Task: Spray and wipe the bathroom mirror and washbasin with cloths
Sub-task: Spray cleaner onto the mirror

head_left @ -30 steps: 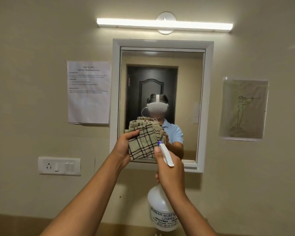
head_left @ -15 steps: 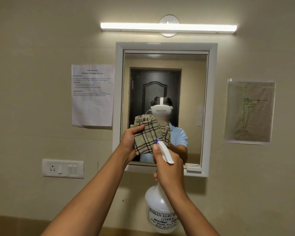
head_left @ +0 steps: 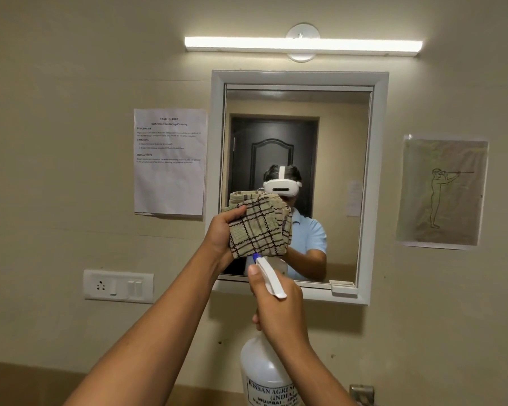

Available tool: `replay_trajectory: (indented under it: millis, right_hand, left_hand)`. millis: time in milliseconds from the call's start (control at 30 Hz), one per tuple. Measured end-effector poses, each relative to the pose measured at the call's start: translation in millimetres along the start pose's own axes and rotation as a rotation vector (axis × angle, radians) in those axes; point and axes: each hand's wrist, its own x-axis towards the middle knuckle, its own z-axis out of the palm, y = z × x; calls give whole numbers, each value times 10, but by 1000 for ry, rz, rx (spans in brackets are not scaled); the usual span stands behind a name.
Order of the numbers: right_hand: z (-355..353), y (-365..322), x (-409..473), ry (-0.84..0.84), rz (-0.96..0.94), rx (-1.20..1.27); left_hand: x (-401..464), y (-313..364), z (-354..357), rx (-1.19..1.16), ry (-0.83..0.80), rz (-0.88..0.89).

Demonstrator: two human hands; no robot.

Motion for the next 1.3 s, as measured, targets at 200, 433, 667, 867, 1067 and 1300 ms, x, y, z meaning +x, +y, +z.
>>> replay_trajectory:
  millis: [200, 433, 667, 867, 1067, 1300]
  right_hand:
    - [-231, -18, 72, 83, 56, -23]
    - [-410, -140, 130, 92, 52, -3]
    - [-348, -326, 187, 62, 2, 5]
    - [-255, -219, 3, 20, 33, 48]
    - [-15, -208, 8, 23, -58, -12]
    - [-63, -174, 34, 28, -51, 8]
  left_hand:
    - [-39, 83, -124, -3, 0, 16]
    - [-55, 145, -188, -11, 0, 38]
    - [-104, 159, -187, -6, 17, 38]
    - [-134, 224, -167, 3, 48, 45]
    - [-164, 205, -72, 2, 54, 47]
    - [-188, 260, -51, 43, 36, 76]
